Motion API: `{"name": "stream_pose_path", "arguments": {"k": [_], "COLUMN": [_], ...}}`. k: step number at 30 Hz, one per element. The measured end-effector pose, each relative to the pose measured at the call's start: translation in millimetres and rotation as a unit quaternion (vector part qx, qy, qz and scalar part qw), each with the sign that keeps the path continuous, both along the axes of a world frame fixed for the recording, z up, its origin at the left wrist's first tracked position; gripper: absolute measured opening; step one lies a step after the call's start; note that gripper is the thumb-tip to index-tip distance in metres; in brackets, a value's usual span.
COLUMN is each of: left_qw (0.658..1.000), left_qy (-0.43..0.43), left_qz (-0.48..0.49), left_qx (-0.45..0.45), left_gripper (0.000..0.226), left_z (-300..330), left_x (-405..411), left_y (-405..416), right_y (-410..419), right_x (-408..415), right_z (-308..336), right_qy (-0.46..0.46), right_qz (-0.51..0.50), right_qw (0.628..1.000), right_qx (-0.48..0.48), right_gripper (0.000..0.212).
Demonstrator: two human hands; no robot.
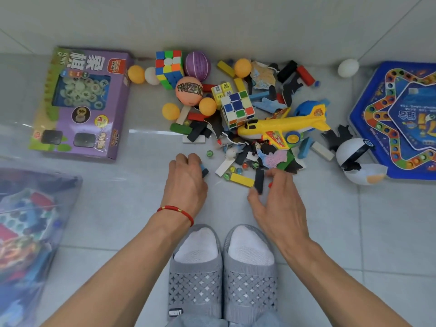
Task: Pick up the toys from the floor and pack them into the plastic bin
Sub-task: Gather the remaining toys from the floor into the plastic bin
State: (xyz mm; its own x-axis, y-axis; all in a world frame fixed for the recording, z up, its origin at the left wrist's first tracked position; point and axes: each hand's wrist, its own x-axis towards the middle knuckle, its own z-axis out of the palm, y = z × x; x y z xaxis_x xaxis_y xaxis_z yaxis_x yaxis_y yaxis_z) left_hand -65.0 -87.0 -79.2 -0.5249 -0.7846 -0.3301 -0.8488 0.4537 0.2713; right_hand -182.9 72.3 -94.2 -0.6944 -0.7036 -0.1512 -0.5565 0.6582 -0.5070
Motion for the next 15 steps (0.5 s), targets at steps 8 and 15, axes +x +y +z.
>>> {"name": "stream_pose_path", "arguments": {"k": [8,15], "left_qw": [0.994,0.995], "left_qy": [0.055,0.097], "left_qz": [0.041,0.019], "left_qx": [0.082,0.031], "left_gripper": [0.033,0.011], "left_z": [12,1], "left_x": [-3,-8], "left_y": [-1,-18], "right_y": [12,12], "right_x": [-4,-13], "right_z": [0,24], "right_qy": [0.037,-0.243], "right_qz": [0.054,-0.119], "right_qw": [0.997,0.961], "right_qx": [0.047,-0.057], "right_gripper": [0.046,0.005]}}
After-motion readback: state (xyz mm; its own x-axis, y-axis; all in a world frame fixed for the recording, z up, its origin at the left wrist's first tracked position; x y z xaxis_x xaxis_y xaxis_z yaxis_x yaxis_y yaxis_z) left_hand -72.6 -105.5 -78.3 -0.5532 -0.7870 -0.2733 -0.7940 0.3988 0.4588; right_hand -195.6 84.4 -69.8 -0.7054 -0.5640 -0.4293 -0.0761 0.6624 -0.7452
